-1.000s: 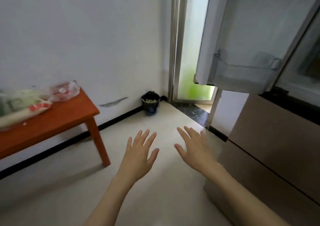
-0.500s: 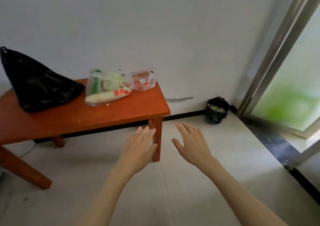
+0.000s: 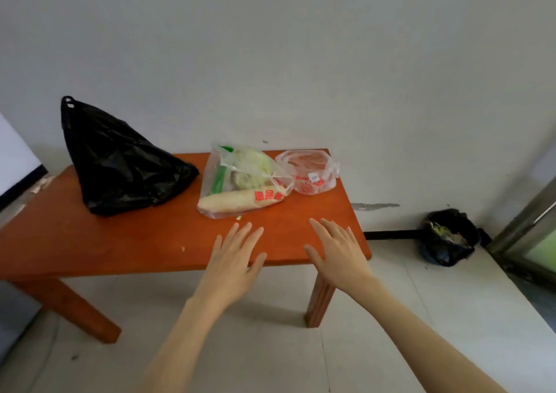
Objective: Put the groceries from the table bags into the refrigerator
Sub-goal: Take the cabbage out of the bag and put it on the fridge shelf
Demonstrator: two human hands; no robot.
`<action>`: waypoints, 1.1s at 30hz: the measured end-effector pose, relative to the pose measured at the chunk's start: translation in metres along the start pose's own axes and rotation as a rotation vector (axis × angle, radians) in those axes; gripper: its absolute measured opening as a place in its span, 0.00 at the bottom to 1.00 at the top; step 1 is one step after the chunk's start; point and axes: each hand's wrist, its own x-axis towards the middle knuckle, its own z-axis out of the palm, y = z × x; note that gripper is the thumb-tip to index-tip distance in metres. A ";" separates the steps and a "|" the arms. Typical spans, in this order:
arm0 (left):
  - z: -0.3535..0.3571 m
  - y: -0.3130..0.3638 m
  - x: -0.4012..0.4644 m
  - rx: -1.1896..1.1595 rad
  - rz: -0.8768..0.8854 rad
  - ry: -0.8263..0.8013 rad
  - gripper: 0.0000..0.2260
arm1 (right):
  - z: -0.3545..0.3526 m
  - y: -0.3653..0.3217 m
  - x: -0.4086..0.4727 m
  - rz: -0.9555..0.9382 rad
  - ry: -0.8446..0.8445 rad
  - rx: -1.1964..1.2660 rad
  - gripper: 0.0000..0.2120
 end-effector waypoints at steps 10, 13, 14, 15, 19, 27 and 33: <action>-0.048 -0.108 0.158 -0.046 0.187 0.106 0.21 | 0.027 -0.050 0.159 0.073 0.044 0.109 0.27; -0.054 -0.126 0.201 -0.037 0.194 0.114 0.21 | 0.034 -0.056 0.191 0.092 0.063 0.143 0.26; -0.052 -0.130 0.214 -0.020 0.198 0.102 0.24 | 0.037 -0.055 0.202 0.100 0.066 0.146 0.25; -0.048 -0.134 0.227 0.006 0.206 0.084 0.27 | 0.040 -0.054 0.213 0.106 0.071 0.146 0.25; -0.028 -0.149 0.278 0.116 0.172 -0.061 0.33 | 0.050 -0.041 0.258 0.101 0.046 0.105 0.26; 0.011 -0.168 0.343 0.238 0.087 -0.267 0.44 | 0.073 0.001 0.345 0.038 -0.161 -0.033 0.35; 0.040 -0.182 0.346 0.278 0.127 -0.265 0.41 | 0.075 0.016 0.377 -0.008 -0.342 -0.029 0.35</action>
